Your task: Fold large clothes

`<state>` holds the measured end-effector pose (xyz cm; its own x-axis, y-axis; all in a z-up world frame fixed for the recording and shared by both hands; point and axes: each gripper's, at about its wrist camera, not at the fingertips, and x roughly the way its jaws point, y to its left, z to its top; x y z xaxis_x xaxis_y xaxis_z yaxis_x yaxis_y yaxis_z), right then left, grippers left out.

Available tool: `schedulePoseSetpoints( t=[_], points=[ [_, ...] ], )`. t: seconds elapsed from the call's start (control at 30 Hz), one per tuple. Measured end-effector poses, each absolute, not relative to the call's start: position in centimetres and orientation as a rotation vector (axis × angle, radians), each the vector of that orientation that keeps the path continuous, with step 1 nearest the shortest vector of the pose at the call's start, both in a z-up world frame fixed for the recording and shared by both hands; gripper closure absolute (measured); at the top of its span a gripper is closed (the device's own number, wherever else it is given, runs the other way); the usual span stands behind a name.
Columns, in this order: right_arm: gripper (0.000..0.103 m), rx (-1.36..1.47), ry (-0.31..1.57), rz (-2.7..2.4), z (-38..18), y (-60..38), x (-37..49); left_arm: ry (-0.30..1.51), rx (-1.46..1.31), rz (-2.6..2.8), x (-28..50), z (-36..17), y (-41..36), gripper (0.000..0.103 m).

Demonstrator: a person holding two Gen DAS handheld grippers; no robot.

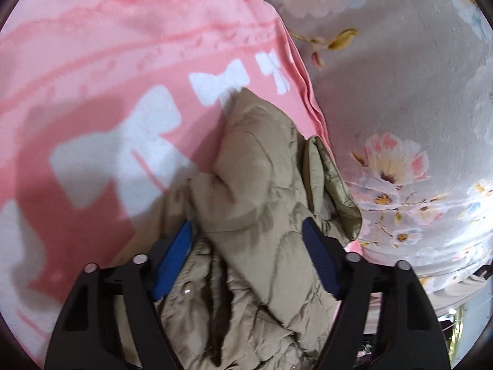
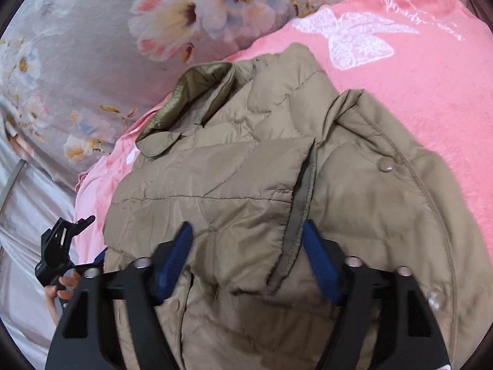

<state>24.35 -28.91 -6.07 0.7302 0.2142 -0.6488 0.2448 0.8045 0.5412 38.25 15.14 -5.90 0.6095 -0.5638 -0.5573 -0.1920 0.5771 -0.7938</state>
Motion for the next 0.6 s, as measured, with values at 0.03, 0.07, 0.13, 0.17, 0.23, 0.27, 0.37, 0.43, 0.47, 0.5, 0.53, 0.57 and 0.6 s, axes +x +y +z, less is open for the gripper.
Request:
schedulePoseSetpoints(
  t=[0.03,0.07,0.13,0.17,0.23,0.27,0.37,0.43,0.47,0.5,0.53,0.57,0.6],
  points=[
    [0.079,0.634,0.769,-0.021,-5.9,-28.8,24.7,0.92,-0.949,-0.254,38.4,-5.8,15.0,0.043],
    [0.085,0.624,0.767,0.004,-5.3,-28.8,25.2,0.92,-0.931,-0.244,38.8,-5.7,14.8,0.059],
    [0.093,0.627,0.704,0.027,-3.2,-29.4,25.0,0.928,-0.886,-0.22,39.1,-5.2,14.7,0.081],
    [0.094,0.604,0.661,0.033,-1.7,-29.6,24.6,0.925,-0.872,-0.22,39.3,-5.0,14.6,0.089],
    [0.096,0.537,0.566,0.03,1.4,-29.8,23.4,0.889,-0.799,-0.206,38.6,-3.8,14.2,0.092],
    [0.096,0.484,0.526,0.02,2.8,-29.7,22.7,0.861,-0.75,-0.201,38.1,-3.0,13.6,0.092],
    [0.096,0.278,0.559,-0.11,2.3,-28.3,23.2,0.809,-0.557,-0.151,36.5,-1.5,11.2,0.092],
    [0.096,0.203,0.635,-0.155,-0.1,-27.9,24.4,0.817,-0.455,-0.096,36.2,-2.1,9.9,0.092],
    [0.096,0.188,0.694,-0.163,-1.9,-27.8,25.2,0.835,-0.418,-0.069,36.3,-2.7,9.5,0.092],
    [0.096,0.185,0.738,-0.165,-3.4,-27.9,25.8,0.845,-0.409,-0.06,36.4,-3.2,9.5,0.092],
    [0.095,0.191,0.78,-0.168,-4.8,-28.1,26.3,0.855,-0.404,-0.057,36.5,-3.8,9.5,0.092],
    [0.094,0.2,0.797,-0.167,-5.7,-28.3,26.4,0.866,-0.403,-0.054,36.6,-4.4,9.6,0.092],
    [0.092,0.212,0.814,-0.168,-6.5,-28.6,26.6,0.872,-0.397,-0.054,36.7,-4.8,9.6,0.092]
  ],
)
